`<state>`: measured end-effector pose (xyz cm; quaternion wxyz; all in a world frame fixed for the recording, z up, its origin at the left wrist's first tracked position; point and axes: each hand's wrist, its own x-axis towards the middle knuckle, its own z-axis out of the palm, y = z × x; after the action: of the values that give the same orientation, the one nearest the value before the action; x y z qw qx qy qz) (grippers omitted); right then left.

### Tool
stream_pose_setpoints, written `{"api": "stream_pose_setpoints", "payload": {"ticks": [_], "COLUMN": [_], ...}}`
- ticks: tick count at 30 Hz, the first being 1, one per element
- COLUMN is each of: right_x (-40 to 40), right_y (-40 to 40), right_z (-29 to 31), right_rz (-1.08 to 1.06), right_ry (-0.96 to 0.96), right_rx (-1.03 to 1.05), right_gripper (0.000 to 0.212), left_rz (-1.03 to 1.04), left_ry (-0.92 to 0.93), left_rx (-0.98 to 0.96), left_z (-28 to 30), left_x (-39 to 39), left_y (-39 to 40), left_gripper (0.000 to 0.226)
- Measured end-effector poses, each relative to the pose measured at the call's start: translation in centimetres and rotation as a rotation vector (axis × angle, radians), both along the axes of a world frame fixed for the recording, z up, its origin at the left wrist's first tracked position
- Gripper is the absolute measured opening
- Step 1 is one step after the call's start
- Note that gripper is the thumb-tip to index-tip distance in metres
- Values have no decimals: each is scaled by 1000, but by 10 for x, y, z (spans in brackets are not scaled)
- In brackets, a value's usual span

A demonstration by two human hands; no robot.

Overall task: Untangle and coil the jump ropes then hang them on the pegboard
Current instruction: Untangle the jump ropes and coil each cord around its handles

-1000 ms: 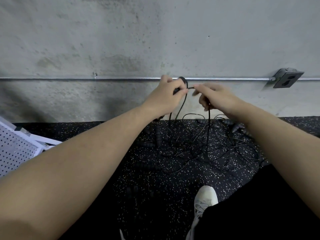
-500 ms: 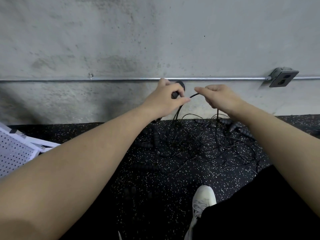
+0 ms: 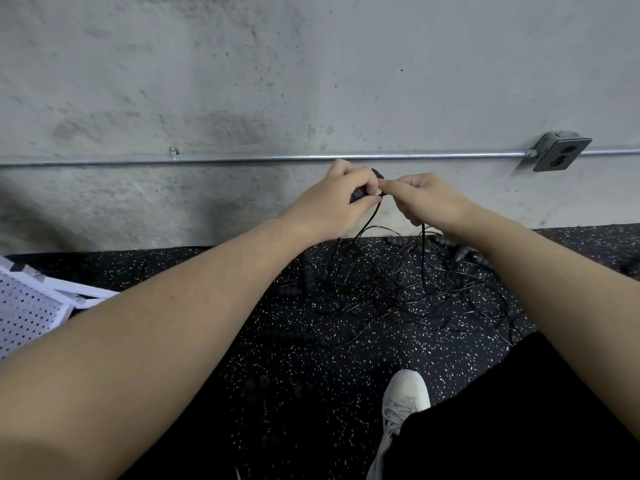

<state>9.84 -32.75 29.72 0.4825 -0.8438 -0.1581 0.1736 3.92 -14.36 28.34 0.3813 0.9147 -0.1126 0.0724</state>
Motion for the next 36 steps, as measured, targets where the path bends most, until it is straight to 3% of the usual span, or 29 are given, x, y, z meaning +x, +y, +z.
{"api": "stream_pose_setpoints", "payload": {"ticks": [4, 8, 12, 15, 20, 25, 28, 34, 36], "right_x": [-1, 0, 3, 3, 13, 9, 7, 6, 4], "right_y": [-1, -6, -22, -35, -46, -27, -12, -21, -30], "right_z": [0, -1, -5, -10, -1, -3, -3, -2, -3], "right_rz": [35, 44, 25, -19, -230, -186, -153, -25, 2], "right_ry": [36, 75, 199, 229, 10, -66, -64, 31, 59], "right_rx": [37, 36, -207, -336, -214, -67, 38, 159, 96], "right_gripper": [52, 52, 72, 63, 45, 37, 33, 13, 27], "left_rz": [-19, 30, 224, 341, 352, 125, 22, 25, 51], "left_ry": [17, 13, 41, 146, 232, 229, 173, 117, 114], "left_rx": [116, 87, 35, -10, -25, 56, 57, 75, 89], "left_z": [0, 6, 15, 15, 6, 11, 4, 0, 2], "left_x": [1, 1, 7, 11, 9, 2, -1, 5, 6], "left_y": [-1, 2, 14, 29, 34, 2, -16, -18, -15], "left_gripper": [12, 10, 12, 15, 13, 33, 28, 30, 29]}}
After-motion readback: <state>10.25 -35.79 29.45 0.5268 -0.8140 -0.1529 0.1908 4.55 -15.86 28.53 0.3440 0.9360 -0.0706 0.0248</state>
